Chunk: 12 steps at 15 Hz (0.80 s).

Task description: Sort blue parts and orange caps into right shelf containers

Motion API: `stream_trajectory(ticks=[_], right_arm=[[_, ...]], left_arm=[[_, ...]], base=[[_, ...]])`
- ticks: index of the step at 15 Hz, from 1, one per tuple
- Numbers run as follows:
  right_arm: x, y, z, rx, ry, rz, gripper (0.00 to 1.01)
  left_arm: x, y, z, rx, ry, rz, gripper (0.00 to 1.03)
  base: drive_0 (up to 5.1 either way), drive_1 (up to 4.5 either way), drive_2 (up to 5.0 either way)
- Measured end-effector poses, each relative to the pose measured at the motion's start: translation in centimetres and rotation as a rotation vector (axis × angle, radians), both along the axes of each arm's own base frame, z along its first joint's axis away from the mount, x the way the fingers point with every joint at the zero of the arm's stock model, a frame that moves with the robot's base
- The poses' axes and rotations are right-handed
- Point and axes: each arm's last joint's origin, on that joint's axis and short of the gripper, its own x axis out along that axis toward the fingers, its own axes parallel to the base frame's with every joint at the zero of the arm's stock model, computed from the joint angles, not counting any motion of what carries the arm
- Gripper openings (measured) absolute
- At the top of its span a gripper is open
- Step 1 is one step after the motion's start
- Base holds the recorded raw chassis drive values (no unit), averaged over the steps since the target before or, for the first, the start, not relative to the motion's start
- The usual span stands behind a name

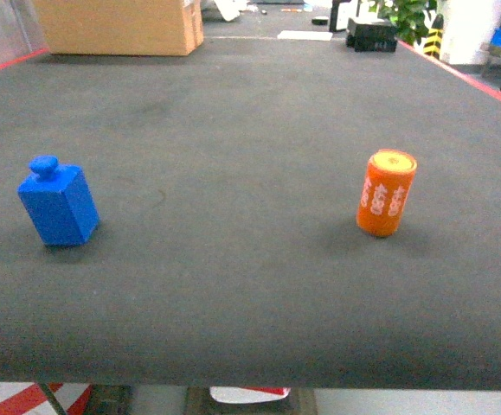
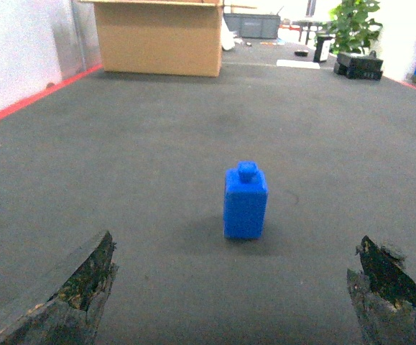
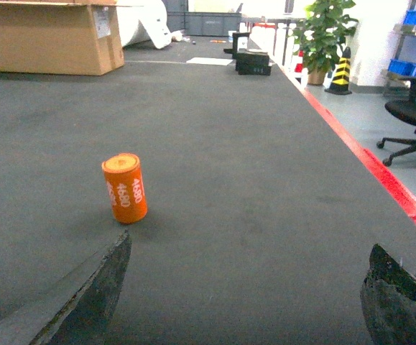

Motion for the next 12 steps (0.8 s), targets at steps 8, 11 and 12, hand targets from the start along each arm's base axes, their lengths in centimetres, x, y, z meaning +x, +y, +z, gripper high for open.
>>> stream_trajectory(ticks=[8,11,12], right_arm=[[0.00,0.00,-0.02,0.000,0.002,0.000,0.98],[0.00,0.00,-0.01,0.000,0.002,0.000,0.98],[0.00,0.00,-0.01,0.000,0.002,0.000,0.98]], left_arm=[[0.00,0.00,0.00,0.000,0.000,0.000,0.98],[0.00,0.00,0.00,0.000,0.000,0.000,0.98],[0.00,0.00,0.00,0.000,0.000,0.000,0.98]], base=[[0.0,0.00,0.0],[0.0,0.00,0.0],[0.0,0.00,0.0]])
